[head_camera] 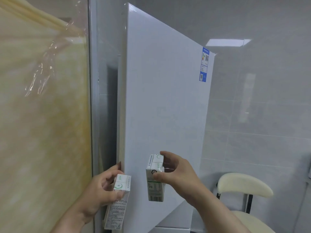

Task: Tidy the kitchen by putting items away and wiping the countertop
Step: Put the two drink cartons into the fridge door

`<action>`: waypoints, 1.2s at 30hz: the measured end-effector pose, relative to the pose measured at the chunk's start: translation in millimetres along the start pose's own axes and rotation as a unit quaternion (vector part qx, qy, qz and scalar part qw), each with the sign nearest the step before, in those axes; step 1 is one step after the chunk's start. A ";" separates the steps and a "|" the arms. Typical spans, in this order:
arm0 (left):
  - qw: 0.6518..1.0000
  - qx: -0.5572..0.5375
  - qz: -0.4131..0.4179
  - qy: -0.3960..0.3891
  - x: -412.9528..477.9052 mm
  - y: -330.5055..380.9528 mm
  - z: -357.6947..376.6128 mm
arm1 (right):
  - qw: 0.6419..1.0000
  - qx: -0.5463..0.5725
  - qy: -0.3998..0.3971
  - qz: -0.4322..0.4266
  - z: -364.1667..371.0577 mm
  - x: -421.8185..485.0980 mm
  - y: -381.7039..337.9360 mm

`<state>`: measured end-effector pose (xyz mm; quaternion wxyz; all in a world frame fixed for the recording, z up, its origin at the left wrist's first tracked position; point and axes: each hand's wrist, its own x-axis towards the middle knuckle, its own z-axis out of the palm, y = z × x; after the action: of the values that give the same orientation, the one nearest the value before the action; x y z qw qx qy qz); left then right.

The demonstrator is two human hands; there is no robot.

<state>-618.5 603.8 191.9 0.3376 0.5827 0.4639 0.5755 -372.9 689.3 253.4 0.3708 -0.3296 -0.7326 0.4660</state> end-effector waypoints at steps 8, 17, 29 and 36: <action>1.000 0.017 -0.008 -0.005 -35.5 28.0 55.5 | 0.999 0.007 0.035 -0.002 -27.5 -62.6 -12.3; 0.999 0.011 -0.014 -0.026 -52.3 57.2 82.1 | 0.999 0.000 0.040 0.007 -56.6 -113.0 -23.7; 0.997 -0.017 -0.021 -0.076 -40.0 65.8 119.8 | 0.994 -0.070 0.083 -0.018 -76.2 -159.2 -24.3; 0.996 -0.023 -0.010 -0.082 -33.2 78.7 123.3 | 0.990 -0.043 0.131 -0.031 -72.7 -164.2 -25.4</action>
<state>-482.1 563.4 239.5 0.3939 0.6150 0.4270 0.5332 -231.2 576.3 259.4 0.4628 -0.3806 -0.7073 0.3750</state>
